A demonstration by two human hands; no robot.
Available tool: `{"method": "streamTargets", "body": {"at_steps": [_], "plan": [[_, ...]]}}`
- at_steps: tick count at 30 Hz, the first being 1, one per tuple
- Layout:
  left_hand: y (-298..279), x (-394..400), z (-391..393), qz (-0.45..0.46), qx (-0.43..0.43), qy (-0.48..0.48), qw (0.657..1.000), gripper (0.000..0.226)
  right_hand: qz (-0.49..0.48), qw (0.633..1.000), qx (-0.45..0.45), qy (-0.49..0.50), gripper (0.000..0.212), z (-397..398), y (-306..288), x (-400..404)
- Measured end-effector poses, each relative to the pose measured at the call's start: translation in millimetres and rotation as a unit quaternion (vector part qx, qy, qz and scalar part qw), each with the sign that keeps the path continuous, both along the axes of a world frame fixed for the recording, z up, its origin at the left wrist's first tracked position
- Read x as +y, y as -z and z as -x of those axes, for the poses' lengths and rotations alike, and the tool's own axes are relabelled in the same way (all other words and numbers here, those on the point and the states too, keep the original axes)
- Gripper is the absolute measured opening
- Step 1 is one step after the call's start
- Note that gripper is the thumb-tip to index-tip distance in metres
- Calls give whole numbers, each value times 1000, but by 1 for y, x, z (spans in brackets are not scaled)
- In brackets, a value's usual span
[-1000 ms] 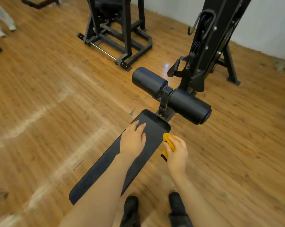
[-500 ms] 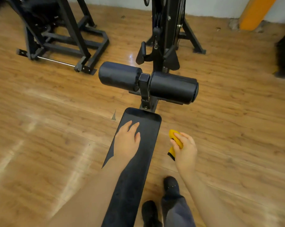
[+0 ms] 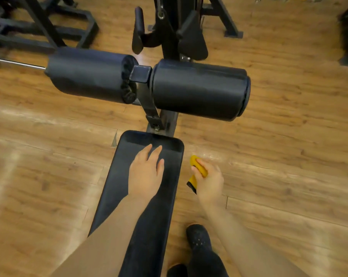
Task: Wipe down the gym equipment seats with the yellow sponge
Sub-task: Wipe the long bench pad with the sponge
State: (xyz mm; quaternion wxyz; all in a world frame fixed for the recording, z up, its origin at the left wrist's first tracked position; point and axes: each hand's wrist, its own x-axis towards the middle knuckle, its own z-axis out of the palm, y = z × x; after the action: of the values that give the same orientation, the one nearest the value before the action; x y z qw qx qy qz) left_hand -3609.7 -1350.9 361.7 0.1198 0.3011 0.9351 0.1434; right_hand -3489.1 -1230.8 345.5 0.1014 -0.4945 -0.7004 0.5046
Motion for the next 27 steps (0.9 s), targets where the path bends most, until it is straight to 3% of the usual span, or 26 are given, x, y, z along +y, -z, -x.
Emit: {"method": "streamTargets", "body": {"at_steps": [8, 13, 18, 27], "plan": [[99, 18, 28, 31, 33, 57, 997, 45, 40, 996, 40, 72, 30, 38, 94, 13], [138, 19, 31, 22, 54, 47, 997, 55, 81, 986, 81, 120, 31, 54, 122, 30], [157, 11, 24, 10, 96, 49, 994, 53, 111, 970, 130, 171, 16, 78, 136, 36], [163, 13, 25, 23, 117, 51, 992, 52, 164, 964, 154, 144, 31, 90, 163, 10]]}}
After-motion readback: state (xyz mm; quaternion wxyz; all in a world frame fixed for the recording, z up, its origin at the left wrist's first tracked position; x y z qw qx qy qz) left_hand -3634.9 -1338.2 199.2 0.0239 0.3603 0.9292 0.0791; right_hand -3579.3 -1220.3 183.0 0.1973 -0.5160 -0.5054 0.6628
